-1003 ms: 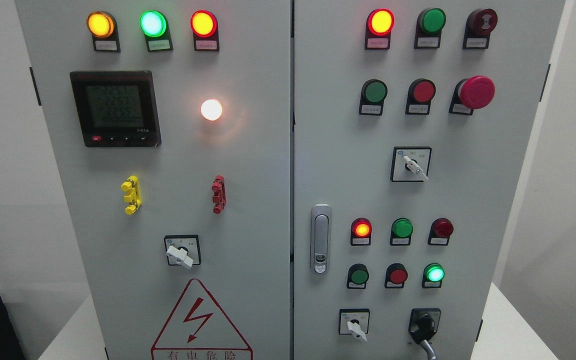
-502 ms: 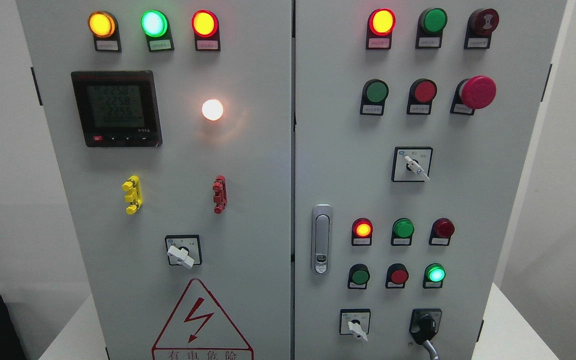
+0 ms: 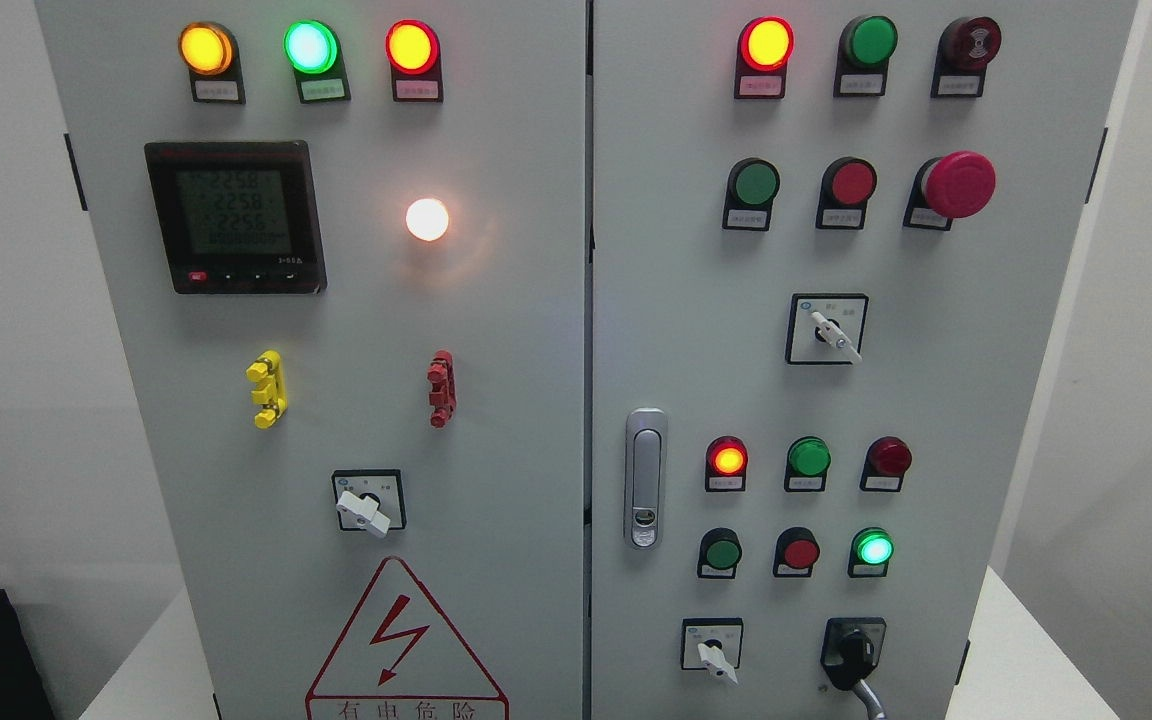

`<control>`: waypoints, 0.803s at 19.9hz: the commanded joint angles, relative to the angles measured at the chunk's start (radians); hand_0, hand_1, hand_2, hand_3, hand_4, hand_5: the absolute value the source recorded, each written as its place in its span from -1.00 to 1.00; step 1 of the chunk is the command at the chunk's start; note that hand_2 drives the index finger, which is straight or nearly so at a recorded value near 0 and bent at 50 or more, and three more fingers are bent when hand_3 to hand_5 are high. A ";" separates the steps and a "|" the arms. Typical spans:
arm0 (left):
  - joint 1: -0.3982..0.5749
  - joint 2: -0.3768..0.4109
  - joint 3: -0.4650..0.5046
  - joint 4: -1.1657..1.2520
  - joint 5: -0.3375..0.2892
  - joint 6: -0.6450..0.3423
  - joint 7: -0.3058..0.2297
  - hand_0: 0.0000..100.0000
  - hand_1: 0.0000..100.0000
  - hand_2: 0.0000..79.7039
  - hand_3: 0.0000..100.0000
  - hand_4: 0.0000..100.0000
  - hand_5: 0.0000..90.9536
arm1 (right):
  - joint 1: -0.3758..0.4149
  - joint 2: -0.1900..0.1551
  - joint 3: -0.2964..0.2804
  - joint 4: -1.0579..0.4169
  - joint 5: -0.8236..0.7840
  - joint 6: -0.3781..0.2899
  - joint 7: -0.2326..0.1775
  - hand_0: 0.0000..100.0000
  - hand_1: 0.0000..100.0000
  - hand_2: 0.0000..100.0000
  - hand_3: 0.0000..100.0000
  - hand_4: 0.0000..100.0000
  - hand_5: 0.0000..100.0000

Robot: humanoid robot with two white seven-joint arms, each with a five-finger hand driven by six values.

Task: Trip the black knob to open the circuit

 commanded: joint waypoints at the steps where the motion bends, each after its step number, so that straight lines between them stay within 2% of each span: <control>1: 0.000 -0.001 0.001 0.001 0.002 0.001 0.000 -0.76 -0.22 -1.00 -1.00 -1.00 -1.00 | -0.007 -0.004 -0.004 -0.034 -0.001 -0.023 0.000 0.96 1.00 -1.00 1.00 0.92 0.65; 16: 0.000 -0.001 0.001 0.001 0.002 0.001 0.000 -0.76 -0.22 -1.00 -1.00 -1.00 -1.00 | 0.010 -0.015 -0.029 -0.040 -0.017 -0.025 -0.004 0.97 1.00 -1.00 1.00 0.92 0.64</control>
